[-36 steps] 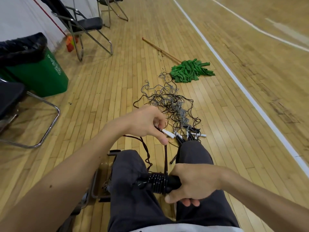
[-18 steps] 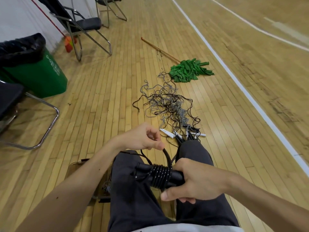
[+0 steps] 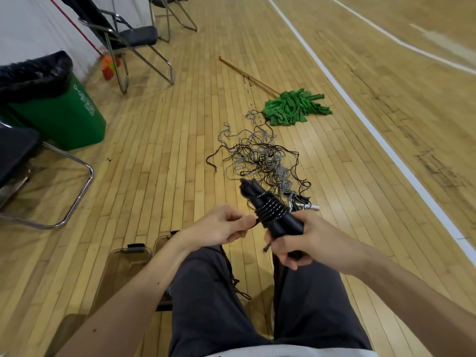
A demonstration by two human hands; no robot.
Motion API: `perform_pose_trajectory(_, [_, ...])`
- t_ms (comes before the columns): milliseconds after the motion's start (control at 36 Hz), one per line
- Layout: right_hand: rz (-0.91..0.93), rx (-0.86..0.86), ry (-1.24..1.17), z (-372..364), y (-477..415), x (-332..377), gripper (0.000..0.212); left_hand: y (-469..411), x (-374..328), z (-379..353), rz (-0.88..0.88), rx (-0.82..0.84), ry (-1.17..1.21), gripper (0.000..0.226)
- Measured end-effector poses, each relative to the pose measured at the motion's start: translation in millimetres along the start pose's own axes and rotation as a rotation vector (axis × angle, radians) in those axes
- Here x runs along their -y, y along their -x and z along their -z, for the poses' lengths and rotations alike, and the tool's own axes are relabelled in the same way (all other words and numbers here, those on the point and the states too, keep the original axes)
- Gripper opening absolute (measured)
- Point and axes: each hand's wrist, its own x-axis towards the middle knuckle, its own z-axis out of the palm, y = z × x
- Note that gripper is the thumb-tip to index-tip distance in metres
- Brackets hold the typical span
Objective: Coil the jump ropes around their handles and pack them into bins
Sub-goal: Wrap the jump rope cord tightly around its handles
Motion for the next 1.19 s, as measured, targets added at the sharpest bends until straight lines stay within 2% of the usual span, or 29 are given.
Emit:
perform_pose_trajectory(167, [-0.055,-0.094,-0.167,15,-7,-6,0.026,0,-4,-12,-0.022,-0.020,0.016,0.054])
perform_pose_trajectory(278, [-0.153,-0.171,-0.207,24,-11,-15,0.011,4,-10,-18,-0.062,-0.011,-0.014,0.053])
perform_pose_trajectory(389, [-0.182,-0.218,-0.175,28,-14,-25,0.009,10,-22,-25,-0.128,0.056,-0.096,0.046])
perform_pose_trajectory(556, [-0.188,-0.294,-0.097,30,-16,-25,0.017,10,-22,-23,-0.117,0.035,-0.103,0.041])
perform_pose_trajectory(722, [-0.099,-0.454,-0.064,27,-16,-17,0.034,12,-15,-28,-0.062,0.035,0.018,0.034])
perform_pose_trajectory(806, [0.012,-0.617,0.064,31,-19,-11,0.032,8,-12,-28,-0.018,0.049,0.139,0.024])
perform_pose_trajectory(889, [0.069,-0.709,0.251,38,-20,-10,0.025,5,-8,-30,0.030,0.055,0.160,0.022])
perform_pose_trajectory(1000, [0.112,-0.769,0.484,40,-22,-18,0.019,3,-5,-36,0.066,0.064,0.105,0.023])
perform_pose_trajectory(1083, [0.113,-0.800,0.525,44,-23,-22,0.017,3,-7,-41,0.076,0.013,-0.003,0.023])
perform_pose_trajectory(1194, [0.090,-0.776,0.538,50,-23,-27,0.016,10,-17,-51,-0.027,-0.102,-0.481,0.024])
